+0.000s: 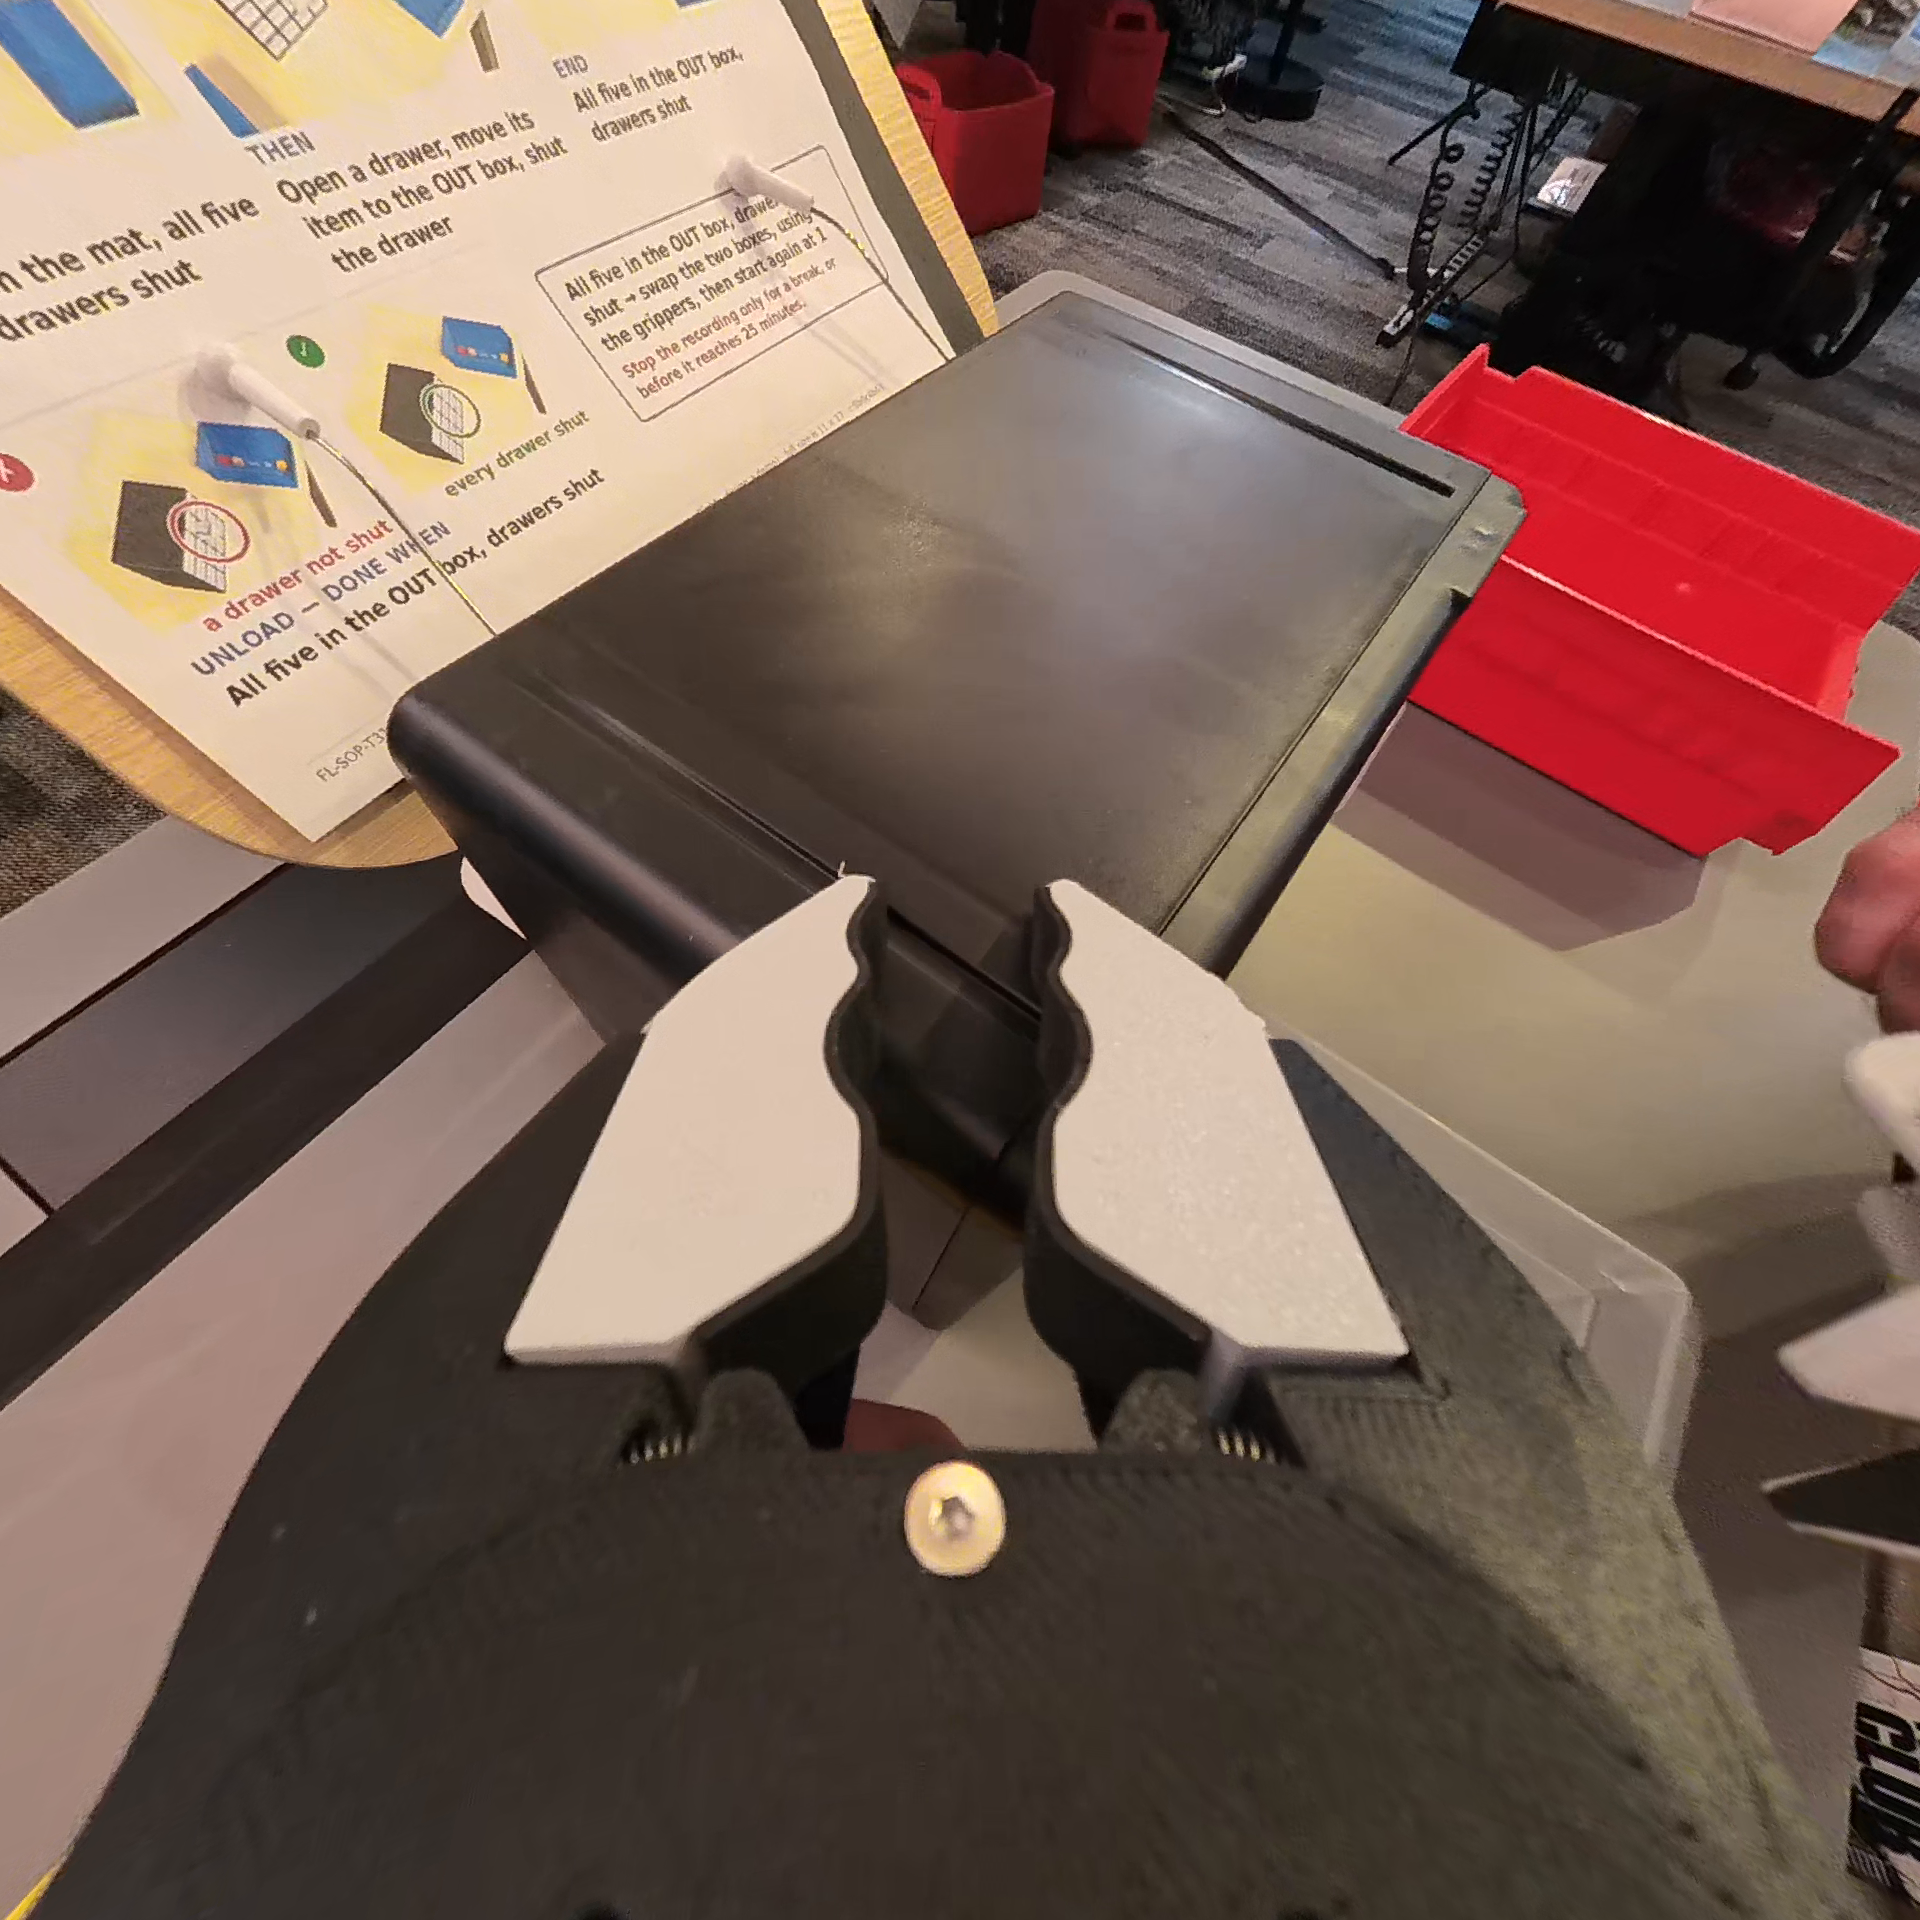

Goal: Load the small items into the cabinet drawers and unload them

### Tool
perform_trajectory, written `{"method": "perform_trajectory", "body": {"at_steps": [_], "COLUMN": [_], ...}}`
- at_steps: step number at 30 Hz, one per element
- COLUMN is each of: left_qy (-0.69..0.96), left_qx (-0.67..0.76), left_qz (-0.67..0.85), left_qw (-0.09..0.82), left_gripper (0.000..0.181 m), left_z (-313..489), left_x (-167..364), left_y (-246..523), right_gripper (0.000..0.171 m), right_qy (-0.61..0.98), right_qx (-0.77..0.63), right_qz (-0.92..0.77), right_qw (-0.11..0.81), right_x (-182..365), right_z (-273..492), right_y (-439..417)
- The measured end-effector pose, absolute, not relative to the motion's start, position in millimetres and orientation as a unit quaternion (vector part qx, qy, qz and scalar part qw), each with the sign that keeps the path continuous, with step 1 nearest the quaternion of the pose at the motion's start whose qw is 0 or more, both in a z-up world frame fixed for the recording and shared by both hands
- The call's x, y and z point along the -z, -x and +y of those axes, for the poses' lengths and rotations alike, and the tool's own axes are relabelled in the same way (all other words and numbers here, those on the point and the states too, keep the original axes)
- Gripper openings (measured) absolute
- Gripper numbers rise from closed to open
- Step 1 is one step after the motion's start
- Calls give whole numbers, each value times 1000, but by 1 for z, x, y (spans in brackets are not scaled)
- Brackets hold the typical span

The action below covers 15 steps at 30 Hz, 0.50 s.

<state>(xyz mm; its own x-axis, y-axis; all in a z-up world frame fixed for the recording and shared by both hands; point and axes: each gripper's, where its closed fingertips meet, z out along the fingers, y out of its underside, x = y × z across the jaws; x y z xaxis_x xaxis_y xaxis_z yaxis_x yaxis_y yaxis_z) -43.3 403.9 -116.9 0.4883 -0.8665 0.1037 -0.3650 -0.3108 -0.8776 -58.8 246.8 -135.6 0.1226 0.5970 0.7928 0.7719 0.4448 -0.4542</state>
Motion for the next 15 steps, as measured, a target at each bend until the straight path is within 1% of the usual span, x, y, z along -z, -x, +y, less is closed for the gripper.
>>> {"method": "perform_trajectory", "body": {"at_steps": [3, 5, 7, 9, 11, 13, 15], "left_qy": [753, 754, 755, 755, 755, 755, 755], "left_qx": [298, 297, 299, 301, 304, 307, 316], "left_qz": [409, 408, 407, 406, 404, 404, 402], "left_qw": [420, 419, 419, 417, 417, 416, 411], "left_gripper": [27, 27, 27, 27, 27, 26, 26], "left_z": [404, 404, 404, 404, 404, 404, 404], "left_x": [117, 117, 117, 117, 117, 117, 116], "left_y": [44, 43, 44, 44, 44, 44, 44], "right_gripper": [30, 23, 23, 26, 26, 28, 27], "right_qy": [564, 603, 623, 651, 655, 666, 671], "right_qx": [-8, -59, -69, -85, -103, -126, -121], "right_qz": [-646, -628, -620, -620, -626, -640, -652], "right_qw": [515, 489, 473, 430, 411, 362, 331], "right_x": [123, 116, 111, 117, 118, 128, 137], "right_z": [251, 262, 277, 290, 299, 300, 304], "right_y": [57, 58, 59, 61, 67, 70, 71]}}
